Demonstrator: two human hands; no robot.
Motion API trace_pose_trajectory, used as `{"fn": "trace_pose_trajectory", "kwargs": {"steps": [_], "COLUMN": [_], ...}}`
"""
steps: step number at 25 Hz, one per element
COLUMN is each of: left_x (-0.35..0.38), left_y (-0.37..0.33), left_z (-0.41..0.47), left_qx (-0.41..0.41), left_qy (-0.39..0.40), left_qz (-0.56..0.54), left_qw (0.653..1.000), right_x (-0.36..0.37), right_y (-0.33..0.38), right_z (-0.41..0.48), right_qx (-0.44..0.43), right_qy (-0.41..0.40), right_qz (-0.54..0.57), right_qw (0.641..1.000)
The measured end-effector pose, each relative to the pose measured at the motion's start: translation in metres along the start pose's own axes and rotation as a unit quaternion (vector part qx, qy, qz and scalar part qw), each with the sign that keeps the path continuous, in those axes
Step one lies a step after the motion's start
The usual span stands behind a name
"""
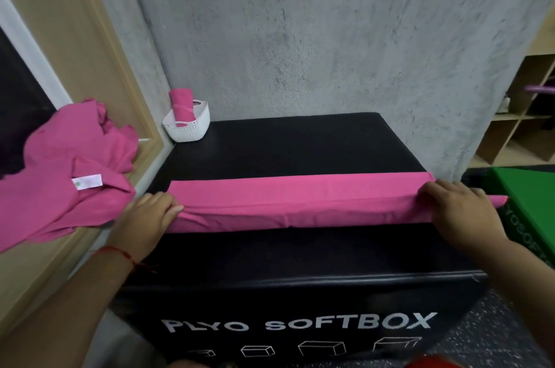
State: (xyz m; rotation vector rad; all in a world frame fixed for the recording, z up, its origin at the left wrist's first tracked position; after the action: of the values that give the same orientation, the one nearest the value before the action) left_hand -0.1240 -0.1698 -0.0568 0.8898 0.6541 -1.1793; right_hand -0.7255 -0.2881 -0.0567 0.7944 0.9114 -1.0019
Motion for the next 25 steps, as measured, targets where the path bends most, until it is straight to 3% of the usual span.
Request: {"fn": "trace_pose_trajectory", "kwargs": {"steps": [7, 12, 15, 20, 25], "left_x": [0.045, 0.11, 0.161, 0.199, 0.211], "left_y": [0.019, 0.022, 0.014, 0.041, 0.055], "left_z": [0.084, 0.146, 0.143, 0.114, 0.108], "left_qx": [0.017, 0.03, -0.025, -0.153, -0.219], "left_qy": [0.041, 0.114, 0.185, 0.175, 0.216], "left_qz": [-0.028, -0.037, -0.053, -0.103, -0.276], "left_qw": [0.999, 0.992, 0.981, 0.967, 0.911], "right_x": [0.019, 0.083, 0.147, 0.161, 0.16], "right_y": [-0.01, -0.031, -0.035, -0.047, -0.043], "right_z": [0.091, 0.145, 0.153, 0.133, 0.136], "right_qx": [0.004, 0.025, 0.049, 0.085, 0.097], "right_qy": [-0.008, 0.027, 0.061, -0.054, -0.05], "right_qz": [0.02, 0.027, 0.029, 0.074, 0.076], "right_qw": [1.0, 0.999, 0.997, 0.992, 0.991]}}
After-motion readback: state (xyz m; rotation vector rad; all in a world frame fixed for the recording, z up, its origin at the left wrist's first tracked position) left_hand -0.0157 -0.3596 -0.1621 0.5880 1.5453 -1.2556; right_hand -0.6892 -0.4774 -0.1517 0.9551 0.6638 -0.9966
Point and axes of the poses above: each hand's wrist, its own z-axis towards the middle knuckle, its own x-axis out of the palm, y = z × x, the point moved 8 cm from there along z, towards the middle knuckle, and after that the axes turned 12 degrees about z, right-handed, at the moved point
